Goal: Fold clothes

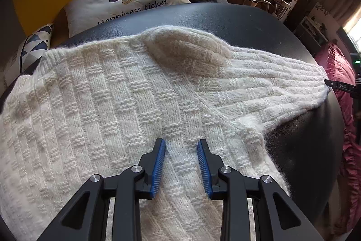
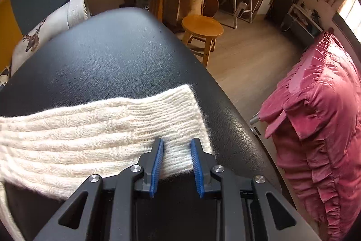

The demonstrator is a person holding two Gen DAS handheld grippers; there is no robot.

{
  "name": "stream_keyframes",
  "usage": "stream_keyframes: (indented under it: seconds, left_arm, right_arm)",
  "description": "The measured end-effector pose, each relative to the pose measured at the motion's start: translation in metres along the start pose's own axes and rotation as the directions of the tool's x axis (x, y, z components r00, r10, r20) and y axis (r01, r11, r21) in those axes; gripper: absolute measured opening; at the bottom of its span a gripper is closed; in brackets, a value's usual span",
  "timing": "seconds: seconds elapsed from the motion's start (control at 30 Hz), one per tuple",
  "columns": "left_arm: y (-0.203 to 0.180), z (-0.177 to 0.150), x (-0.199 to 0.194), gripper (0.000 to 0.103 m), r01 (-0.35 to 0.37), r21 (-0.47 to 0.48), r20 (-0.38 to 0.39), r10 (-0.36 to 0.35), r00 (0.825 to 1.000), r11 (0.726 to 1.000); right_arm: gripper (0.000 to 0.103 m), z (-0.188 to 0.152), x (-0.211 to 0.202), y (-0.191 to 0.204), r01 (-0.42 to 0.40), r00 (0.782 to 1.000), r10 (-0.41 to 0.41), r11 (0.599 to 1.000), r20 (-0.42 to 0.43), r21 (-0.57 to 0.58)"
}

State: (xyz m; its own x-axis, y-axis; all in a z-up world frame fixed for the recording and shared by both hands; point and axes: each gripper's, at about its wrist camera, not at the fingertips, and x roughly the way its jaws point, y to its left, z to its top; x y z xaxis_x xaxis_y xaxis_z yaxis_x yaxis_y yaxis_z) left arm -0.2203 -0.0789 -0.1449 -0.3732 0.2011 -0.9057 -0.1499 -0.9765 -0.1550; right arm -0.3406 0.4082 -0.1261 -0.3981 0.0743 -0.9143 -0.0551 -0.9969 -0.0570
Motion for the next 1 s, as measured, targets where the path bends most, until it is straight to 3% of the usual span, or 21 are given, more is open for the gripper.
stream_keyframes:
  seconds: [0.1, 0.23, 0.33, 0.43, 0.5, 0.57, 0.6, 0.7, 0.83, 1.0]
  left_arm:
    - [0.003, 0.010, -0.007, 0.031, 0.035, -0.022, 0.025, -0.035, 0.999, 0.999]
    - [0.012, 0.038, -0.019, 0.031, 0.048, -0.048, 0.096, -0.043, 0.994, 0.998]
    - [0.023, 0.060, -0.024, 0.031, 0.034, -0.054, 0.138, -0.026, 0.990, 0.998]
    - [0.022, 0.068, -0.026, 0.030, 0.051, -0.020, 0.154, -0.047, 0.987, 0.999]
    - [0.015, 0.074, -0.025, 0.030, 0.052, 0.022, 0.162, -0.055, 0.985, 0.998]
    - [0.005, 0.078, -0.022, 0.027, 0.070, 0.065, 0.161, -0.079, 0.984, 0.995]
    - [-0.001, 0.082, -0.020, 0.027, 0.083, 0.086, 0.157, -0.096, 0.983, 0.993]
    - [-0.017, 0.092, -0.004, 0.027, 0.093, 0.137, 0.122, -0.110, 0.986, 0.986]
    - [-0.022, 0.100, 0.040, 0.027, 0.088, 0.122, 0.041, -0.094, 0.995, 0.989]
    - [-0.035, 0.097, 0.044, 0.028, 0.074, 0.114, 0.107, -0.086, 0.991, 0.991]
  right_arm:
    - [0.024, 0.002, -0.015, 0.005, -0.001, 0.999, 0.001, 1.000, 0.049, -0.004]
    - [0.024, 0.007, -0.051, 0.053, -0.151, 0.974, 0.165, 0.984, 0.158, -0.098]
    - [0.024, 0.006, -0.060, 0.107, -0.185, 0.961, 0.228, 0.949, 0.153, -0.255]
    - [0.024, 0.003, -0.047, 0.147, -0.119, 0.978, 0.173, 0.919, 0.116, -0.375]
    - [0.024, -0.001, -0.028, 0.151, 0.005, 0.995, 0.036, 0.915, 0.095, -0.403]
    - [0.024, -0.007, -0.009, 0.148, 0.117, 0.993, -0.098, 0.899, 0.069, -0.421]
    - [0.024, -0.014, 0.000, 0.138, 0.132, 0.991, -0.123, 0.901, 0.048, -0.413]
    - [0.024, -0.032, -0.002, 0.109, 0.137, 0.991, -0.128, 0.926, 0.048, -0.351]
    - [0.024, -0.055, -0.009, 0.089, 0.136, 0.990, -0.117, 0.945, 0.082, -0.298]
    - [0.024, -0.057, -0.009, 0.094, 0.162, 0.985, -0.135, 0.943, 0.111, -0.291]
